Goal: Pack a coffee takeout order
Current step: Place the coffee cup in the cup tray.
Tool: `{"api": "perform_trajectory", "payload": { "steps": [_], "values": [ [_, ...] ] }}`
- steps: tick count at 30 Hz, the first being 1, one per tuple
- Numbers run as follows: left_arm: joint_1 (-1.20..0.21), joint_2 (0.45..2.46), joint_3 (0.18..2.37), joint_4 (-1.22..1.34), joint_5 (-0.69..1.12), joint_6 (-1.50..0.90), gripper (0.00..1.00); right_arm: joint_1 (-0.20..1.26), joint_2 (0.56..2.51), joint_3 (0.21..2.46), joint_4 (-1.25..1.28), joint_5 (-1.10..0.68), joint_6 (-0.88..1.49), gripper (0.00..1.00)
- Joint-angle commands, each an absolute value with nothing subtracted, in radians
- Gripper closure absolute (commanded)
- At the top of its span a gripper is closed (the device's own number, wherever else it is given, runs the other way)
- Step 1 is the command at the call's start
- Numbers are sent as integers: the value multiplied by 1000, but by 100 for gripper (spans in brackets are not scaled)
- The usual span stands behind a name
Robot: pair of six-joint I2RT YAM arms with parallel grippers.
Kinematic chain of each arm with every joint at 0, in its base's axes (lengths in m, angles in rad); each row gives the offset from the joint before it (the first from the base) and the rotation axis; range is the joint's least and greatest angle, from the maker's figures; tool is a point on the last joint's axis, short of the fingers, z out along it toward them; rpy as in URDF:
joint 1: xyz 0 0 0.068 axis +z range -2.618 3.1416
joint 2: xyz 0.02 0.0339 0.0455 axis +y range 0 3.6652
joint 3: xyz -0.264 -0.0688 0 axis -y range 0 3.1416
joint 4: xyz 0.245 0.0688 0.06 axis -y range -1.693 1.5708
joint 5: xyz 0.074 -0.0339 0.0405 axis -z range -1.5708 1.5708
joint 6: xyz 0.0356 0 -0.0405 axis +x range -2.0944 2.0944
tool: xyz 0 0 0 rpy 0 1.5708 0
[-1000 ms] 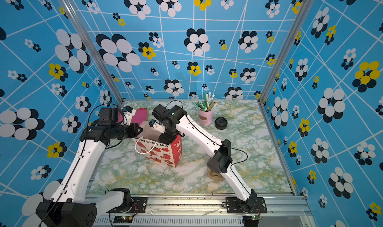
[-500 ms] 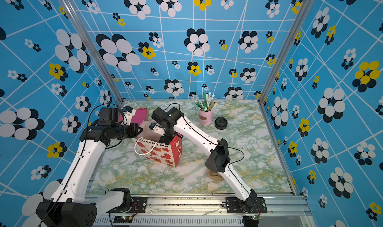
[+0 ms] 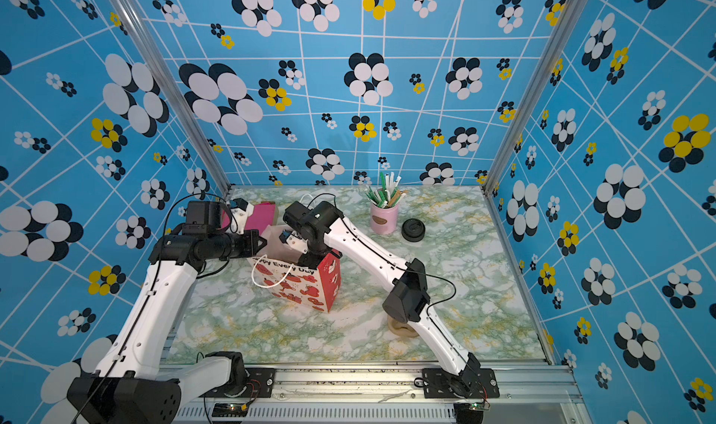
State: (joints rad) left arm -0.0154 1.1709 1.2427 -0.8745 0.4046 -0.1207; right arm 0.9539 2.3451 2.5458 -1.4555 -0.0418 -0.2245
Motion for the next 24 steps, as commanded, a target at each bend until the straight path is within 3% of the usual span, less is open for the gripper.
{"api": "perform_trajectory", "payload": {
  "steps": [1, 24],
  "values": [
    [-24, 1181, 1244, -876, 407, -124, 97, 957, 2364, 2519, -1490, -25, -228, 53],
    [-70, 1195, 1274, -915, 332, -109, 100, 957, 2316, 2561, -1483, -53, -218, 46]
  ]
}}
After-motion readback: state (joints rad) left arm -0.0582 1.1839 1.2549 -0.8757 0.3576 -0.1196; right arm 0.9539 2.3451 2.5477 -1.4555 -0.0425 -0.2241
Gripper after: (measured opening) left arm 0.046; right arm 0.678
